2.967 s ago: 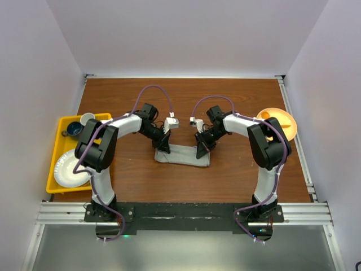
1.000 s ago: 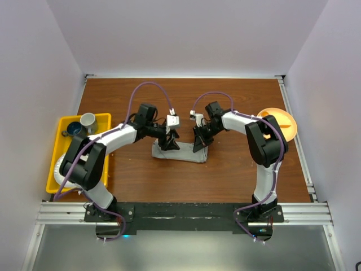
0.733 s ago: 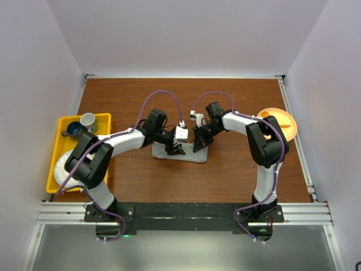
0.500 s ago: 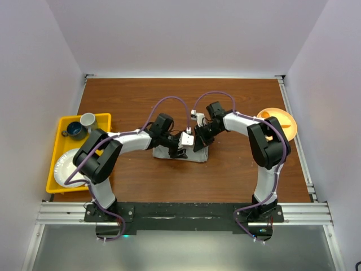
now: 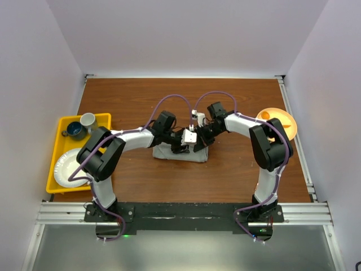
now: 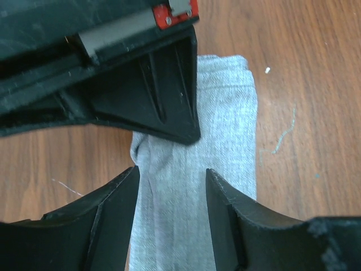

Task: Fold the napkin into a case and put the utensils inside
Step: Pick up the top corner of the smaller rectangle folded napkin from the folded napkin.

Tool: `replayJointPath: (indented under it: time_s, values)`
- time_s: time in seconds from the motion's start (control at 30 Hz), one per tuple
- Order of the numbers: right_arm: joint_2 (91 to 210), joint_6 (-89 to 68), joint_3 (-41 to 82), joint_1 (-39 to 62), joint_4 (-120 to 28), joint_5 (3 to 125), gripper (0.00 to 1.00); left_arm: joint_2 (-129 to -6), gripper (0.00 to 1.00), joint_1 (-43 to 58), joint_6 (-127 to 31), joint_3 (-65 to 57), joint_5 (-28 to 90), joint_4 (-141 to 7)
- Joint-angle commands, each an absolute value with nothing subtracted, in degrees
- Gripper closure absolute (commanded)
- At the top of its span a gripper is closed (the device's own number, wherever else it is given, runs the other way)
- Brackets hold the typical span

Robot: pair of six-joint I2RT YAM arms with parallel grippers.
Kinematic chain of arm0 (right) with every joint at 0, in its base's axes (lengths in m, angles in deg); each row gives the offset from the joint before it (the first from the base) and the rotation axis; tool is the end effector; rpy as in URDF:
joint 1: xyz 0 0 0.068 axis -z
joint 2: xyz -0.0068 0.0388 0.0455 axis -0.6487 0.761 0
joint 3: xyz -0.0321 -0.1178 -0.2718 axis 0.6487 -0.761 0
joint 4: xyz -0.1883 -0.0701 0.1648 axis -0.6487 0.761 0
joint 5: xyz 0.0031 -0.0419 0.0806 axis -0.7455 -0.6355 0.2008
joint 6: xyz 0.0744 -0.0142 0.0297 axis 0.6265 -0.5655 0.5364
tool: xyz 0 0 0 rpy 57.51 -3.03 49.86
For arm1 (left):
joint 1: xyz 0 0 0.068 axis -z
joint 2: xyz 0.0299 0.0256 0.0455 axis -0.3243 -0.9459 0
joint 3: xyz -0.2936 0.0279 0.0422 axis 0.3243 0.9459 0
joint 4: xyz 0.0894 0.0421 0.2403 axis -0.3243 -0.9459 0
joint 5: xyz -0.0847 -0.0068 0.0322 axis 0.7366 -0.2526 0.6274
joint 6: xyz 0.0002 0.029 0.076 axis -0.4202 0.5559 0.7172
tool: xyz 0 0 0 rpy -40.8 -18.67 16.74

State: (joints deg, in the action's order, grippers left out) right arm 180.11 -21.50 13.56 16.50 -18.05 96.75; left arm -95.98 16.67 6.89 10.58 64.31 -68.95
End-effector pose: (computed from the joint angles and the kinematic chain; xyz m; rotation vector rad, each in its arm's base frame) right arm 0.3353 0.1985 0.1483 -0.8324 2.6088 1.0610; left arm 0.2892 -0.2643 0.1656 1.6831 1.5046 -0.7781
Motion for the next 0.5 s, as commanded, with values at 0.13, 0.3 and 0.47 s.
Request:
replayJointPath:
  time_s: [0.13,0.3,0.47]
  values:
    - [175.8,-23.0,12.9,16.8,-20.1,99.3,1.00,-98.4,0.50,17.9,7.4,6.2,65.3,-68.5]
    - [175.7,-23.1,13.1,16.7,-20.0,100.0,1.00,-99.1,0.64,18.0,7.4,5.6,65.5,-69.1]
    - [175.9,-23.2,13.6,16.9,-19.8,100.7,1.00,-100.3,0.82,18.0,7.4,3.5,64.9,-74.2]
